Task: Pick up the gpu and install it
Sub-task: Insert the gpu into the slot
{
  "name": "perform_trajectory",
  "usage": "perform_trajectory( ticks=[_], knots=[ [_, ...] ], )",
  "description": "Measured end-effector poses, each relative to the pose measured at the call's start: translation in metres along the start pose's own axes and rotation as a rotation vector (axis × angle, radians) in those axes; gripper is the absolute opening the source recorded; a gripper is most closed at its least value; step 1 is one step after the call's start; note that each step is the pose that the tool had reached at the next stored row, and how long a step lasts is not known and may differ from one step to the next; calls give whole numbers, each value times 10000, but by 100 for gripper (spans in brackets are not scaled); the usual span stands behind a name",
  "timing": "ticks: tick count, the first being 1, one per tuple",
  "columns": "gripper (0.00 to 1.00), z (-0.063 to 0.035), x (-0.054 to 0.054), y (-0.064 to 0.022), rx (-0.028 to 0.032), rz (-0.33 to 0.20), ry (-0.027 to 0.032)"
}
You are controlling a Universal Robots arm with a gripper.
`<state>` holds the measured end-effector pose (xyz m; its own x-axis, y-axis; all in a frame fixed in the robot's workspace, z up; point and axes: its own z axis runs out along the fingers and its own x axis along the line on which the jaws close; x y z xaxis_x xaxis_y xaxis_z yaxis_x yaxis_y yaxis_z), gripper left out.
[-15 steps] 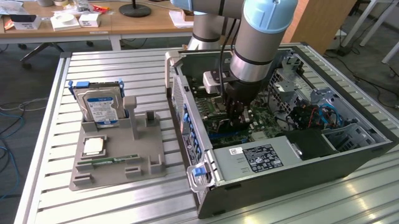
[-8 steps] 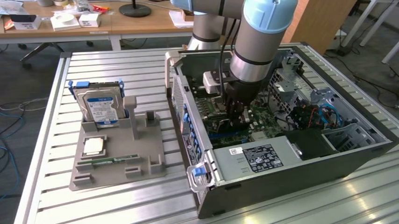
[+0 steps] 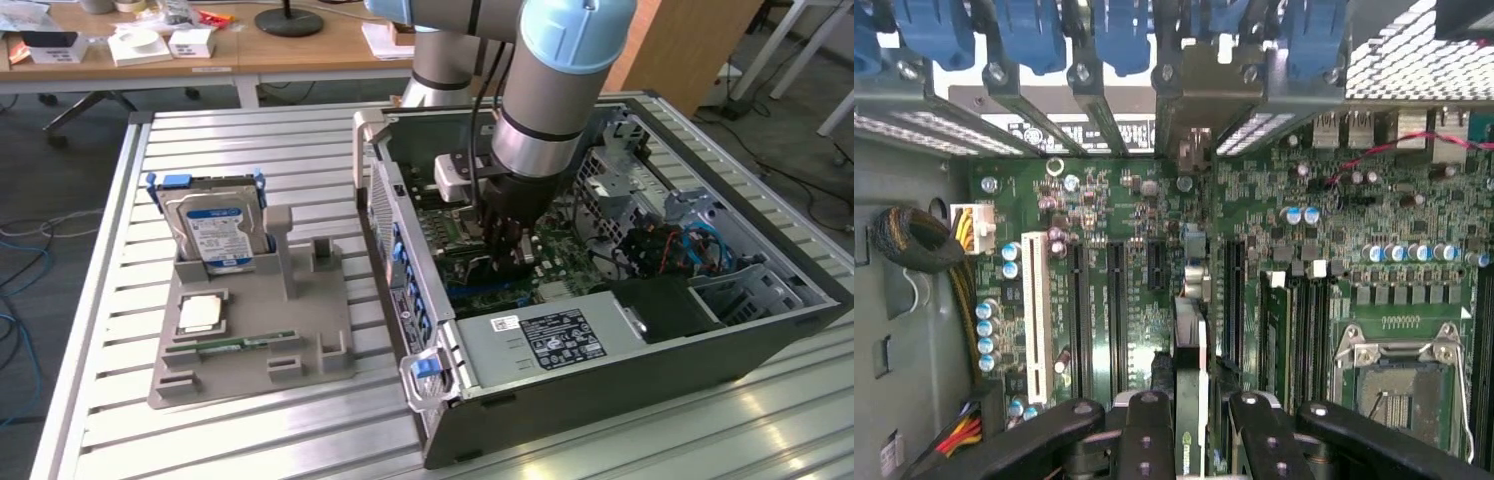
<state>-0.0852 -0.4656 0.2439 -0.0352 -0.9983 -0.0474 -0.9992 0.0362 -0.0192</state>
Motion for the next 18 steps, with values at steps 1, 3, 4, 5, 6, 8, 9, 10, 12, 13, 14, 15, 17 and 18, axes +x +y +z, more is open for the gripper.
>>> perform_trajectory(
  ticks=[1, 3, 4, 5, 6, 8, 9, 10, 12, 13, 14, 15, 17, 18],
  knots=[
    [26, -1, 0, 0, -1, 0, 2],
    [26, -2, 0, 0, -1, 1, 4],
    [26, -2, 0, 0, -1, 0, 5],
    [26, -1, 1, 0, -2, 0, 6],
    [26, 1, 1, 0, -3, 0, 9],
    [26, 4, 1, 0, -3, 0, 10],
    [26, 4, 1, 0, -3, -1, 9],
    [26, 6, 1, 0, -2, -1, 6],
    [26, 8, 1, 0, -2, -1, 6],
    [26, 9, 1, 1, -2, 0, 6],
    [26, 9, 1, 1, -2, 0, 6],
    [26, 9, 1, 1, -2, 0, 6],
    [26, 9, 1, 1, -2, 0, 5],
    [26, 10, 1, 3, -1, 0, 6]
  ],
)
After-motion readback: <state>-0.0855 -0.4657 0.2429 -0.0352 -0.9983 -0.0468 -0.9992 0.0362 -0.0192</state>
